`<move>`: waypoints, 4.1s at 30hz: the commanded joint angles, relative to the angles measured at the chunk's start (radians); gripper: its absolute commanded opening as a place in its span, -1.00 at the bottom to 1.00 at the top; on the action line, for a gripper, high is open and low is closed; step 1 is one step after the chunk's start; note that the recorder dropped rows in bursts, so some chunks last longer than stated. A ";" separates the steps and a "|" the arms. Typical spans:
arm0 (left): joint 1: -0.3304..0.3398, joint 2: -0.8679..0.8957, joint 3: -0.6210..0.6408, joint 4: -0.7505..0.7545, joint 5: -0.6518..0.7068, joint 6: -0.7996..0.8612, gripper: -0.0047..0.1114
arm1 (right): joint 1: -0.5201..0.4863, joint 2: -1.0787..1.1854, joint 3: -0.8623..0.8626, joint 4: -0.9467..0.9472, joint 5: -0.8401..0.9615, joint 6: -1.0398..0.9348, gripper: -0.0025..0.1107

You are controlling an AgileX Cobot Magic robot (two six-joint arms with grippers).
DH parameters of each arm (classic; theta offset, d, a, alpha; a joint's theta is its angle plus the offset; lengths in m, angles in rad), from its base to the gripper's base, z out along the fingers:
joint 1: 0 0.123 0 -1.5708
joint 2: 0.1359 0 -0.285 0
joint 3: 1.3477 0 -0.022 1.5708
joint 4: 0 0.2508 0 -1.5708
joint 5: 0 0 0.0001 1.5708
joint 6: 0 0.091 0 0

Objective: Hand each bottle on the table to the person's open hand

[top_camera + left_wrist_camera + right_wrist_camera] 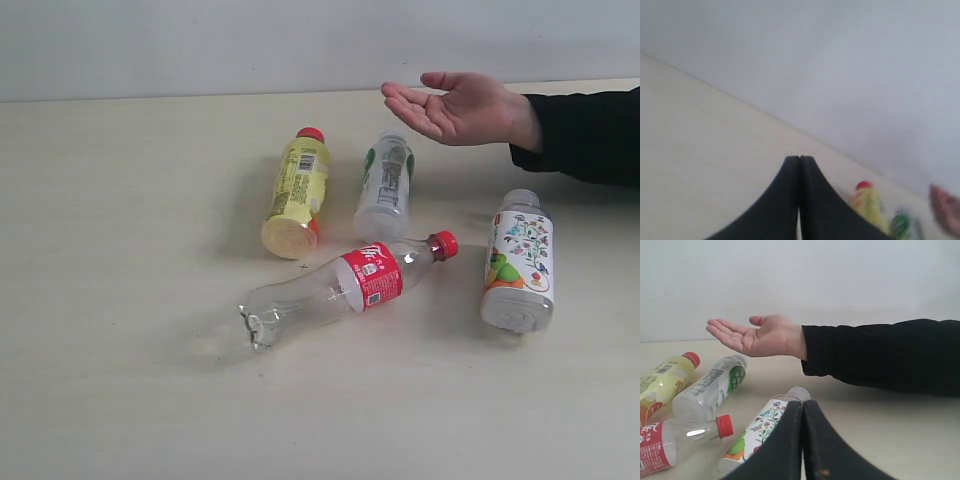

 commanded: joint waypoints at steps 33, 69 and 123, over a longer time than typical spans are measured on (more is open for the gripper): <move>-0.029 1.347 -1.011 0.268 0.909 0.247 -0.92 | -0.004 -0.007 0.005 0.012 -0.008 -0.001 -0.96; -0.788 1.918 -1.495 0.276 0.962 0.464 0.42 | -0.004 -0.007 0.005 0.017 -0.011 -0.001 -0.96; -0.788 2.131 -1.495 0.318 0.834 0.539 -0.92 | -0.004 -0.007 0.005 0.017 -0.011 -0.001 -0.96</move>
